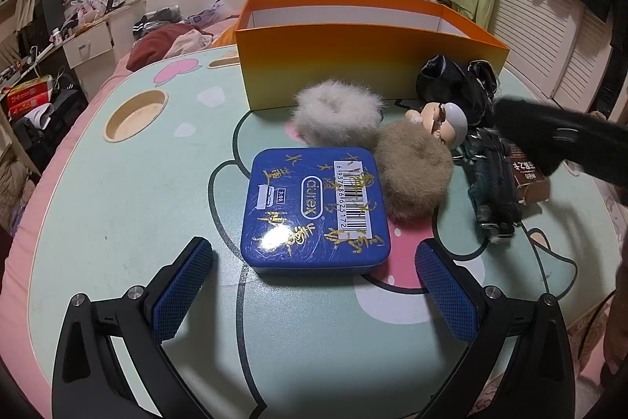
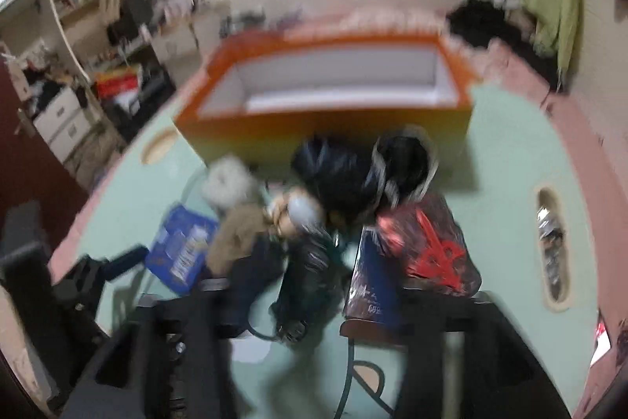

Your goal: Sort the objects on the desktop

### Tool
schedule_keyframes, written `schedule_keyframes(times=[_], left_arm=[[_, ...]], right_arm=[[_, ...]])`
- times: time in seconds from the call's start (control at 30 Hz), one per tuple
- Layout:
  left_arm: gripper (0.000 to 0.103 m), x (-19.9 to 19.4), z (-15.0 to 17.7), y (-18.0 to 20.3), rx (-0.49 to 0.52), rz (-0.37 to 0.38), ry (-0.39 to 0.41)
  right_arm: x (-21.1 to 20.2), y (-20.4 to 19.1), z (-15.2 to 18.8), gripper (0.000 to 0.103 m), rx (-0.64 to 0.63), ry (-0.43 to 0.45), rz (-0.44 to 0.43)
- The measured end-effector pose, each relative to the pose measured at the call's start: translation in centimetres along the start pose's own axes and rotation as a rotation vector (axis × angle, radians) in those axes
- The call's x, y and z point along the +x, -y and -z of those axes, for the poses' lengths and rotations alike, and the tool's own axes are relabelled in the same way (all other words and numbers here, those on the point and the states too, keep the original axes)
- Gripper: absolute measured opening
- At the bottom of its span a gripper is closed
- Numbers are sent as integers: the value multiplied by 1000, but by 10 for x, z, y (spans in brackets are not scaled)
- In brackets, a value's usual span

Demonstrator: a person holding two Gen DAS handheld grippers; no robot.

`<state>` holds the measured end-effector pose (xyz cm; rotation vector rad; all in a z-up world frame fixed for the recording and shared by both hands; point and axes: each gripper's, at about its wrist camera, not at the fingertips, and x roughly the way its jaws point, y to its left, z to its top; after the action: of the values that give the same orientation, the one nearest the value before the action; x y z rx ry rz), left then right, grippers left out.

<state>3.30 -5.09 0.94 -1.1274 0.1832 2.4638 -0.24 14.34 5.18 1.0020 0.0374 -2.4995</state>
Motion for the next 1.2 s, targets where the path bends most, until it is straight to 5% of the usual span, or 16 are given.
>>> schedule_keyframes(times=[0.17, 0.37, 0.57, 0.77, 1.2], left_arm=[[103, 0, 0, -1, 5, 4, 0], [103, 1, 0, -1, 12, 9, 0], [103, 0, 1, -1, 22, 14, 0], [103, 0, 1, -1, 30, 19, -1], [103, 5, -7, -2, 83, 56, -19]], right_arm=[[-23, -4, 37, 83, -104, 27, 94], [-17, 14, 82, 83, -66, -19, 113], [-5, 6, 90, 102, -164, -3, 139], [-3, 13, 96, 103, -177, 101, 111], [-3, 12, 97, 103, -178, 117, 103]])
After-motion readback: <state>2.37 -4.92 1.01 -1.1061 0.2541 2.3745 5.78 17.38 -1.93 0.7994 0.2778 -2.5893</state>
